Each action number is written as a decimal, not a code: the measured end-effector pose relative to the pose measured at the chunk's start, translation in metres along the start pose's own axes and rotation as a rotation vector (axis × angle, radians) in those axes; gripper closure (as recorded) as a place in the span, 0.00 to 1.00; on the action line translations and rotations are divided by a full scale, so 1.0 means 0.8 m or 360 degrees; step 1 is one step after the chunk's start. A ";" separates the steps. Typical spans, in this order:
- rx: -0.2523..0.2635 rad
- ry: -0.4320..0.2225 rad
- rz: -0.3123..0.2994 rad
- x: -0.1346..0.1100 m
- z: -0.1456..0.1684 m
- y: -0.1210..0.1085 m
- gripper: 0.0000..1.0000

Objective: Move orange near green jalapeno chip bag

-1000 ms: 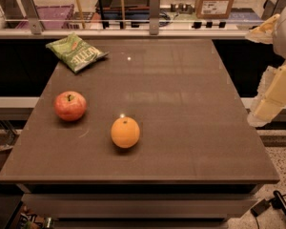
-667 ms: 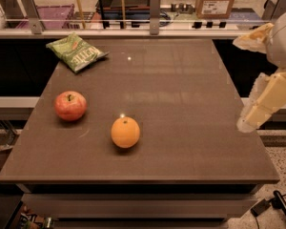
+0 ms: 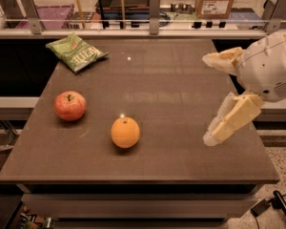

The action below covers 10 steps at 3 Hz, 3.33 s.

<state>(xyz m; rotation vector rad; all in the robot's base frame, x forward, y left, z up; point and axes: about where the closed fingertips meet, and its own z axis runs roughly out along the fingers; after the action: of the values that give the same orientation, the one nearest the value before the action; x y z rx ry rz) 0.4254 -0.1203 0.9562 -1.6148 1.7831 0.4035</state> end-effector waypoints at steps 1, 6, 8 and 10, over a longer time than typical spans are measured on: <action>-0.0021 -0.0079 0.0037 -0.026 0.068 0.006 0.00; -0.0086 -0.0455 -0.0013 -0.043 0.138 0.020 0.00; -0.0204 -0.0544 -0.0009 -0.050 0.175 0.042 0.00; -0.0317 -0.0599 0.0010 -0.058 0.203 0.062 0.00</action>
Offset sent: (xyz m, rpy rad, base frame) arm 0.0222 0.0777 -0.0541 0.0299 0.0506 -0.0156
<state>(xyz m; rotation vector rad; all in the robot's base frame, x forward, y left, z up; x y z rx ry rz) 0.4226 0.0274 0.8600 -1.5429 1.4990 0.8512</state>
